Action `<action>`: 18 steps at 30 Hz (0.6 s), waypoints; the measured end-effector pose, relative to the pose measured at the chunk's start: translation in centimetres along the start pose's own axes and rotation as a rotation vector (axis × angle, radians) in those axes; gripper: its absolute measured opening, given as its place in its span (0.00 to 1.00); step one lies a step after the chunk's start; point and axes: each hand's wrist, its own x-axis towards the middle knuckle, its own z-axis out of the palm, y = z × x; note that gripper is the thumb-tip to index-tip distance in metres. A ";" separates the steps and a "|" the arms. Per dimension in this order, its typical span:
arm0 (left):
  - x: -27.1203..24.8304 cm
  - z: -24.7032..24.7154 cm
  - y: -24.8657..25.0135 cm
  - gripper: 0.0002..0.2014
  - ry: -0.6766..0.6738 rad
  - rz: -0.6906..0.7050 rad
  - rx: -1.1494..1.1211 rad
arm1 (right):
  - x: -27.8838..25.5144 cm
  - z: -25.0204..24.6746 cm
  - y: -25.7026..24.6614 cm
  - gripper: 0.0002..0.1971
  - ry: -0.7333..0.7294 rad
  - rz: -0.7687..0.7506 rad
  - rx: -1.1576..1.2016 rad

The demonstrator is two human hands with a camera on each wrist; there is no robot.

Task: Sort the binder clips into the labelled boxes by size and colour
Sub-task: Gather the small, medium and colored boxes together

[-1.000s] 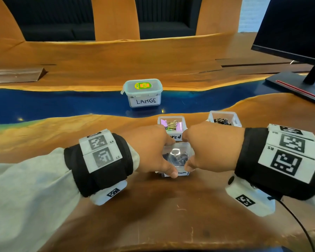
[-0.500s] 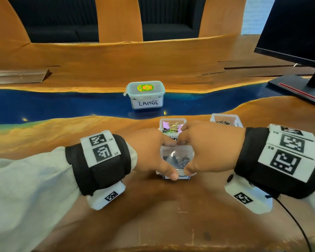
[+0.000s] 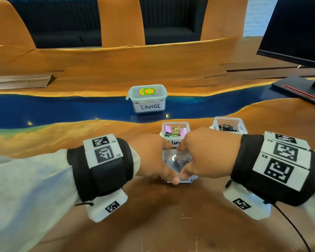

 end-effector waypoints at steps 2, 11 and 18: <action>-0.3 0.2 0.4 0.39 -0.055 -0.049 -0.074 | 0.1 0.2 0.0 0.26 0.007 -0.010 -0.001; 0.0 -0.3 -0.5 0.45 0.009 0.091 0.240 | 0.3 0.8 0.8 0.28 0.011 -0.026 0.018; -0.9 -1.7 -0.7 0.29 0.043 0.122 0.182 | 0.2 0.1 1.9 0.43 -0.035 -0.087 0.060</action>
